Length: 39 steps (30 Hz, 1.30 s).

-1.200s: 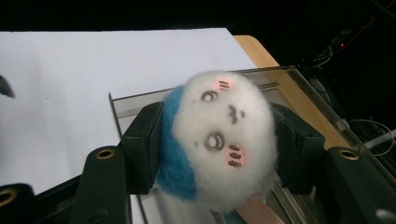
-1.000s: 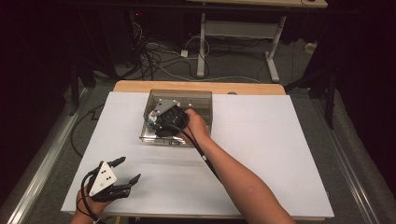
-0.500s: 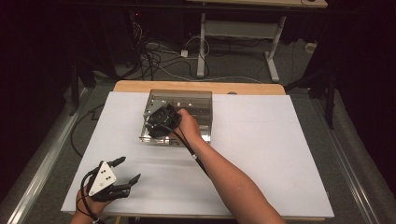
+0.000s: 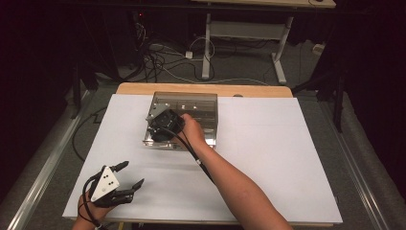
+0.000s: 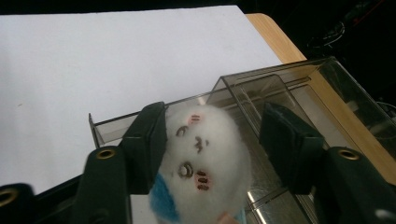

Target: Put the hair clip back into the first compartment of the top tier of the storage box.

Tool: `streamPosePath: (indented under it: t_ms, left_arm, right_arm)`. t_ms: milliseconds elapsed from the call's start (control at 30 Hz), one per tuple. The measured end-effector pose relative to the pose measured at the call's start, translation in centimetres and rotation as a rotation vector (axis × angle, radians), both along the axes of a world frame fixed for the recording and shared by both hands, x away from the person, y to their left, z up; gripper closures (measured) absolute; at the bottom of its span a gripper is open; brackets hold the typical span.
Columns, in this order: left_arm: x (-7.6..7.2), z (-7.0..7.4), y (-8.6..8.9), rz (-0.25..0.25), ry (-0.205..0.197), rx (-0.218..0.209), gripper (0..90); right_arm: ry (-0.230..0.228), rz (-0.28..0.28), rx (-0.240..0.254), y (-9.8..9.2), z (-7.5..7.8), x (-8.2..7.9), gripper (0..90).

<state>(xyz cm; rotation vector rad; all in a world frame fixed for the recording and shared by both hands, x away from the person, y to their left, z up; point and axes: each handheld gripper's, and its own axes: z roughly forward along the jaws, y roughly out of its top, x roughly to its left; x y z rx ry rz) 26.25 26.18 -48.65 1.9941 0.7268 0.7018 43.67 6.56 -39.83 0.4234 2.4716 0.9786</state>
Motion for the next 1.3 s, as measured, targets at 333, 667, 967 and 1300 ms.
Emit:
streamPosePath:
  t_ms: [333, 667, 967, 1300]
  left_arm:
    - [0.0, 0.0, -0.1, -0.002, 0.001, 0.005, 22.2]
    - [0.0, 0.0, -0.1, -0.004, 0.031, -0.028, 22.8]
    - [0.1, 0.0, -0.1, 0.000, 0.034, -0.032, 24.3]
    - [0.1, 0.2, -0.3, -0.007, 0.043, -0.052, 24.3]
  right_arm:
    - [0.035, 0.014, -0.015, -0.4, 0.5, -0.1, 64.2]
    - [0.076, 0.067, -0.013, -0.2, 0.7, -0.1, 68.4]
    - [0.009, 0.044, -0.021, -0.5, 1.0, -0.3, 63.6]
    - [0.042, 0.012, -0.005, -2.0, 0.8, 0.4, 90.0]
